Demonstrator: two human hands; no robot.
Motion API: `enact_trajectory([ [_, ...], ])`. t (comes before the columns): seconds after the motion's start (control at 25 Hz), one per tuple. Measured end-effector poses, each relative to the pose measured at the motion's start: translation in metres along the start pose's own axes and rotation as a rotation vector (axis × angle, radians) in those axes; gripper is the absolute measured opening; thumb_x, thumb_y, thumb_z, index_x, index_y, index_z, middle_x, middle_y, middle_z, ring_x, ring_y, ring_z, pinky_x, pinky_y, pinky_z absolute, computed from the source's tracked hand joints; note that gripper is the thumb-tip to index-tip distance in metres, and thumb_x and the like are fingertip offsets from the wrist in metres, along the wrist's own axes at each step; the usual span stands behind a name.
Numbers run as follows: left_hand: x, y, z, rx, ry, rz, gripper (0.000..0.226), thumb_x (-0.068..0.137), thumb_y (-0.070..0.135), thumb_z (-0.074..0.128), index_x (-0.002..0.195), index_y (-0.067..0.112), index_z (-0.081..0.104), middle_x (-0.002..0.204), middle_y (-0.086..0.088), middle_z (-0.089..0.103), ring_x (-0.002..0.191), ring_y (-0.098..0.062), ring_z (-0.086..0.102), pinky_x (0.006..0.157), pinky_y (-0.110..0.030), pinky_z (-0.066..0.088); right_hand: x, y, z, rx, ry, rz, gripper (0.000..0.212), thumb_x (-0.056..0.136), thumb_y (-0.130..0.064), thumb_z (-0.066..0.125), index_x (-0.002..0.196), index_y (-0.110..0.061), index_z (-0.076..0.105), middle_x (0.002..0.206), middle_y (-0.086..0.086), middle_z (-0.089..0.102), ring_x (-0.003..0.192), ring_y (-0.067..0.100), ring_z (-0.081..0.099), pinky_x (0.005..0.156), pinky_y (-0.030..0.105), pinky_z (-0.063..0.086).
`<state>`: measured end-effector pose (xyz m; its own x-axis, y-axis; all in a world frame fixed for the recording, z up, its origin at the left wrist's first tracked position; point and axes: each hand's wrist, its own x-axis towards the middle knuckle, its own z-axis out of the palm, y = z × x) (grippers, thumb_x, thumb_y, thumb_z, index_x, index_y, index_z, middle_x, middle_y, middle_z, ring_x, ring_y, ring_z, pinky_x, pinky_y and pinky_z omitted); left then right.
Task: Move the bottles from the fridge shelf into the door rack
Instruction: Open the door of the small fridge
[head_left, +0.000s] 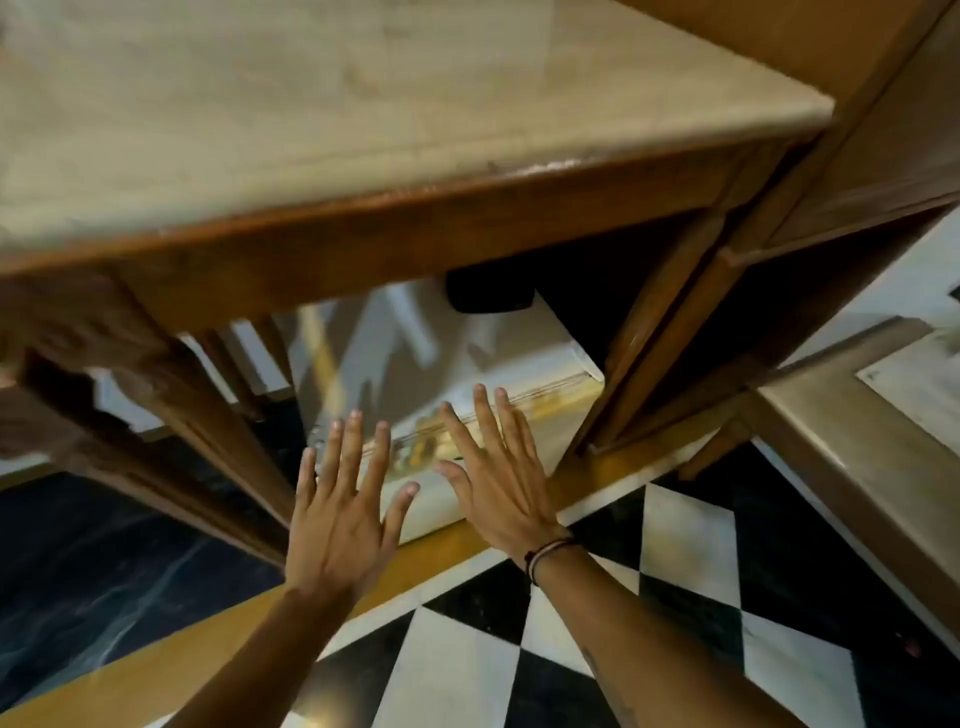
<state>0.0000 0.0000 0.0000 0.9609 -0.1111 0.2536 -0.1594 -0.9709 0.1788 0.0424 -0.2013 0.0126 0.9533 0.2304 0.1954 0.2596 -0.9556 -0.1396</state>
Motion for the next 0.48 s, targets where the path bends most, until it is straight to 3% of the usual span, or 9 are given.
enact_trajectory([
  [0.16,0.024,-0.018,0.081,0.096,0.008,-0.039,0.077,0.112,0.060,0.011,0.174,0.016,0.023,0.183,-0.015,0.014,0.171,-0.034,0.008,0.137,-0.057,0.015,0.032,0.015,0.091,-0.072,0.016,-0.013,0.070,0.102,-0.063,0.026,0.163,-0.031,0.021,0.172,0.015,0.013,0.160,0.036,0.007,0.126,0.056,0.017],
  [0.28,0.016,-0.032,0.133,0.165,0.199,-0.016,0.066,0.116,0.047,0.033,0.166,0.006,0.045,0.174,-0.021,0.038,0.163,-0.038,0.035,0.131,-0.054,0.029,0.028,0.022,0.145,-0.126,0.162,-0.043,0.064,0.104,-0.062,0.026,0.160,-0.031,0.031,0.170,0.013,0.024,0.158,0.034,0.020,0.127,0.054,0.014],
  [0.48,0.032,-0.047,0.169,0.222,0.488,0.019,0.061,0.117,0.046,0.038,0.151,0.002,0.062,0.154,-0.023,0.063,0.146,-0.039,0.058,0.121,-0.052,0.041,0.043,0.030,0.184,-0.058,0.483,-0.050,0.061,0.106,-0.063,0.025,0.151,-0.029,0.049,0.159,0.011,0.045,0.146,0.033,0.041,0.123,0.050,0.024],
])
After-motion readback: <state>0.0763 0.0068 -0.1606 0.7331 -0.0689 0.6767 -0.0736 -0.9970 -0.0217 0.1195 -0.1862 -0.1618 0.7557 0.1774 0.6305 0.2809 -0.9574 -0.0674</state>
